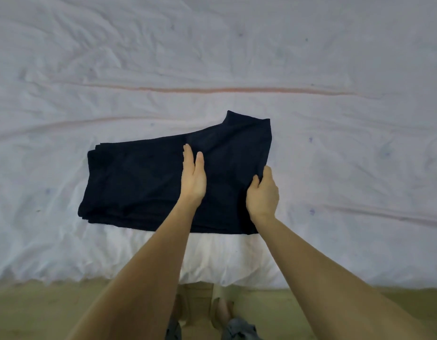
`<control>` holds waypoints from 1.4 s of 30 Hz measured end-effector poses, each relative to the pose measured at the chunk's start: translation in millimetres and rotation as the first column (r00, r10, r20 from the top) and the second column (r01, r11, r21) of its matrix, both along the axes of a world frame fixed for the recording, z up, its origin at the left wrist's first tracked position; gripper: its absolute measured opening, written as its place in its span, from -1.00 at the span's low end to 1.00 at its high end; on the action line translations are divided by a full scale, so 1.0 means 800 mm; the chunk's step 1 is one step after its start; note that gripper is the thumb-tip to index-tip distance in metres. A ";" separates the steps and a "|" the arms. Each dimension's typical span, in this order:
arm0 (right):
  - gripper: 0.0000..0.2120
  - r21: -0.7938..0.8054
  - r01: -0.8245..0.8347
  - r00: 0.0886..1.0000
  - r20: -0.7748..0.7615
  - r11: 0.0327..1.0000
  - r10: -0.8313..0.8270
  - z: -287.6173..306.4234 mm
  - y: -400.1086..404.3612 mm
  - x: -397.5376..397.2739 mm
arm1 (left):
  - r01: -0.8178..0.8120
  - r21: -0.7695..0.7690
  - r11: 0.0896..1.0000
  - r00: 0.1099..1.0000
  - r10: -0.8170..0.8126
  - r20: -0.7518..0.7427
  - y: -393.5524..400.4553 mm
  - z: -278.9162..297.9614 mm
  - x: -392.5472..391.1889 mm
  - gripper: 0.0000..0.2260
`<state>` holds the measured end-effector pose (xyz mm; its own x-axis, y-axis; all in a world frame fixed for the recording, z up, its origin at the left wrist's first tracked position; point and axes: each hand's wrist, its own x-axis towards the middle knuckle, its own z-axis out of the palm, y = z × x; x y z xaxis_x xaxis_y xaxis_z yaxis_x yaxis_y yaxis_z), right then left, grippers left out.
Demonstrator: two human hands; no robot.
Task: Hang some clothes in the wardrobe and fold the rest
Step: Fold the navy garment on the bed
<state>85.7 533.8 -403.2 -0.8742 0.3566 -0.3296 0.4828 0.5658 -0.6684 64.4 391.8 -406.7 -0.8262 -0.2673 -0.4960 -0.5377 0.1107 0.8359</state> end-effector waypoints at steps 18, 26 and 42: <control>-0.58 -0.355 -0.297 0.954 -0.141 0.887 0.263 0.144 -0.135 -0.014 | -0.222 0.127 0.967 0.954 0.189 0.232 -0.143 0.098 0.112 -0.66; -0.51 -0.176 -0.562 0.821 0.004 0.808 0.571 0.102 -0.337 0.024 | -0.356 0.087 0.930 0.912 0.326 0.249 -0.311 0.078 0.106 -0.60; -0.35 -0.081 -0.497 0.837 0.216 0.864 0.502 0.044 -0.165 0.119 | 0.066 -0.054 0.996 0.937 -0.043 0.346 -0.301 0.023 0.075 -0.56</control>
<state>181.1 402.0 -367.9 -0.8346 -0.1178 -0.5381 0.2747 0.7578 -0.5919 124.1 151.3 -388.0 -0.6220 -0.2669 -0.7361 -0.7829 0.1949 0.5908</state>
